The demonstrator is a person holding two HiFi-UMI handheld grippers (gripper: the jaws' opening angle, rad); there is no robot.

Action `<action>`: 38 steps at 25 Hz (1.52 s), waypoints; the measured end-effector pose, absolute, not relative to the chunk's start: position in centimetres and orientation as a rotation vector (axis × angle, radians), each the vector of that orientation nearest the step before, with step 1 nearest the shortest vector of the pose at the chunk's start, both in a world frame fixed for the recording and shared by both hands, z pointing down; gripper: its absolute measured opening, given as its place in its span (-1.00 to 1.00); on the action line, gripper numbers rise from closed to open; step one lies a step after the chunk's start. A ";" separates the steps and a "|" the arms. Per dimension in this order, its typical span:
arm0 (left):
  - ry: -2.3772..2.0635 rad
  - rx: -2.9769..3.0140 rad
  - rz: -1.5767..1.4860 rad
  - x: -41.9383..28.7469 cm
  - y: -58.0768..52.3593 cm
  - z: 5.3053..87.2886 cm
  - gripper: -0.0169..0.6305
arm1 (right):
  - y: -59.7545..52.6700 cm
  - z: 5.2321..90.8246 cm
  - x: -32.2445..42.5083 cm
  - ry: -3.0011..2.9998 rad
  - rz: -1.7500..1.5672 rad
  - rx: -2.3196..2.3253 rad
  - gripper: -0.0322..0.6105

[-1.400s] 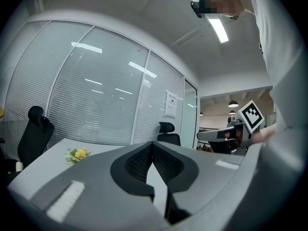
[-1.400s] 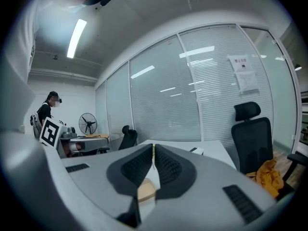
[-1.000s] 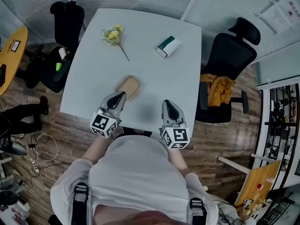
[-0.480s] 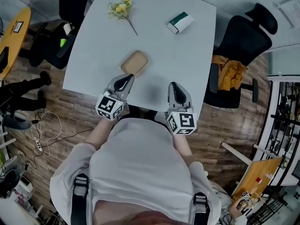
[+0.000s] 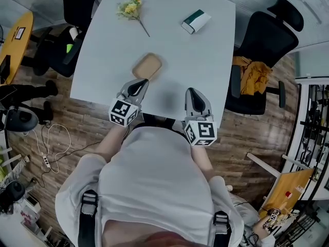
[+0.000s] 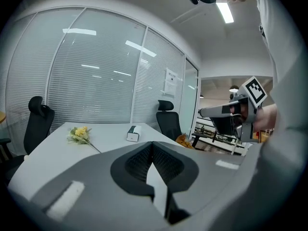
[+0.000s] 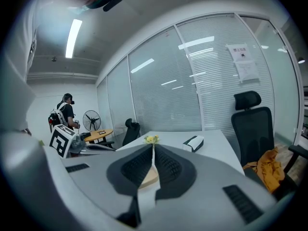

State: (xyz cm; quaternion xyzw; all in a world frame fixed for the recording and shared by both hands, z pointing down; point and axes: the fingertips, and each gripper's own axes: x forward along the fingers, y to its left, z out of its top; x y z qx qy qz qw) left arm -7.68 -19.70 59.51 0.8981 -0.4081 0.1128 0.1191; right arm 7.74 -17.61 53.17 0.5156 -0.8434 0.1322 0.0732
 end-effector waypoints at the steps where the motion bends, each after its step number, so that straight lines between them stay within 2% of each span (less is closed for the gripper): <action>1: -1.185 2.626 0.348 -7.5 -19.7 59.8 -0.91 | -17.6 53.2 7.8 -2.531 0.397 1.551 -0.84; 8: -1.116 2.626 0.452 -6.2 -19.7 61.8 -0.89 | -17.7 53.0 8.5 -2.527 0.390 1.566 -0.84; 11: -1.085 2.603 0.507 -5.8 -20.0 62.8 -0.51 | -18.0 52.9 8.7 -2.521 0.395 1.574 -0.84; 15: -1.041 2.589 0.556 -5.1 -20.3 64.0 -0.37 | -18.1 52.9 9.0 -2.511 0.372 1.576 -0.84; 32: -1.014 2.483 0.753 -4.8 -22.7 69.7 -0.38 | -19.8 53.8 9.7 -2.483 0.388 1.579 -0.84; 38: -1.057 2.461 0.824 -5.1 -23.5 71.5 -0.50 | -20.3 53.9 9.7 -2.477 0.365 1.572 -0.84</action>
